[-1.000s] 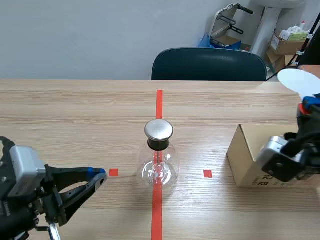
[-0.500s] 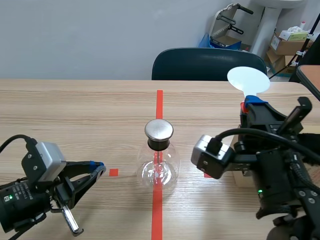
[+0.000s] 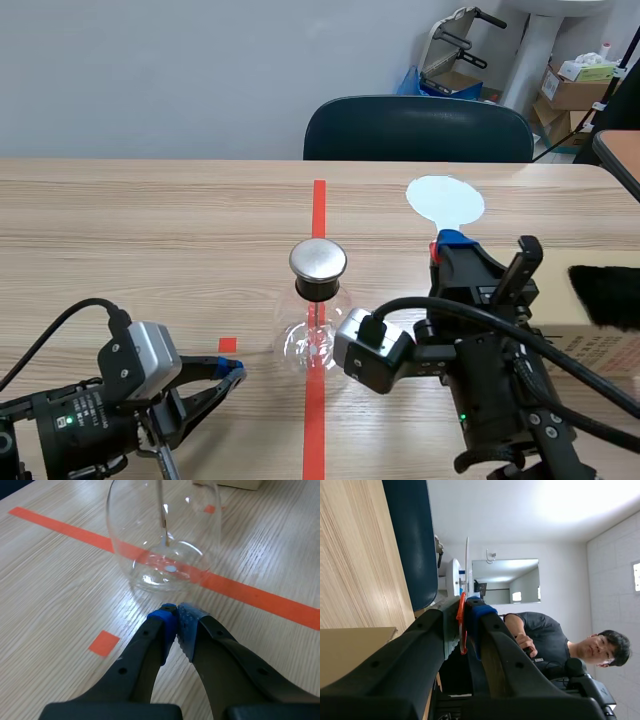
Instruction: Do the electroscope experiment
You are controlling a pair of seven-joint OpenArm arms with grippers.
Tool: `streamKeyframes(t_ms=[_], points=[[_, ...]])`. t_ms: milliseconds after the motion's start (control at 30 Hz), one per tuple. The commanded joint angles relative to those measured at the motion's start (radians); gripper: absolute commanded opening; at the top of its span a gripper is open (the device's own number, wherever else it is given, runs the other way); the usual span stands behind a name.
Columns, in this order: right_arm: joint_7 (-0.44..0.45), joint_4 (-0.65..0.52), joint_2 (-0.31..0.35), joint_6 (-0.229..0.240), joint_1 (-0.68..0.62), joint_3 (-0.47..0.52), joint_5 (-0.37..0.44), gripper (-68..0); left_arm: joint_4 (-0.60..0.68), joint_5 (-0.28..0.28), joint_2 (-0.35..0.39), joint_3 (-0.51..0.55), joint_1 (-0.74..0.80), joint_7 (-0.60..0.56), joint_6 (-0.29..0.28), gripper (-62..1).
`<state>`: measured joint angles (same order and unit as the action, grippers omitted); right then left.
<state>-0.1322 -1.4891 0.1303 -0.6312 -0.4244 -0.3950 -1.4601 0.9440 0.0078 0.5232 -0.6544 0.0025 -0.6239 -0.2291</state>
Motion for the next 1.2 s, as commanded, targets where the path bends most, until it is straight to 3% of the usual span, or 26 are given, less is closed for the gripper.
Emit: streamKeyframes(t_ms=[0,467,600,1167], points=[[0.001,-0.006,0.011,-0.012,0.012,0.0,-0.001,-65.7,0.018,-0.01,-0.01,0.001,-0.006,-0.013,-0.001,-58.2],[0.015,-0.006,0.011,-0.011,0.003,-0.012,-0.001,-65.7,0.017,0.012,-0.04,0.006,-0.022,0.024,0.003,-58.2],[0.015,-0.006,0.012,-0.007,0.003,-0.012,-0.001,-65.8,0.017,0.012,-0.04,0.006,-0.023,0.027,0.034,-58.2],[0.014,-0.006,0.014,-0.003,0.003,-0.01,-0.001,-65.8,0.017,0.012,-0.04,0.006,-0.022,0.046,0.063,-58.2]])
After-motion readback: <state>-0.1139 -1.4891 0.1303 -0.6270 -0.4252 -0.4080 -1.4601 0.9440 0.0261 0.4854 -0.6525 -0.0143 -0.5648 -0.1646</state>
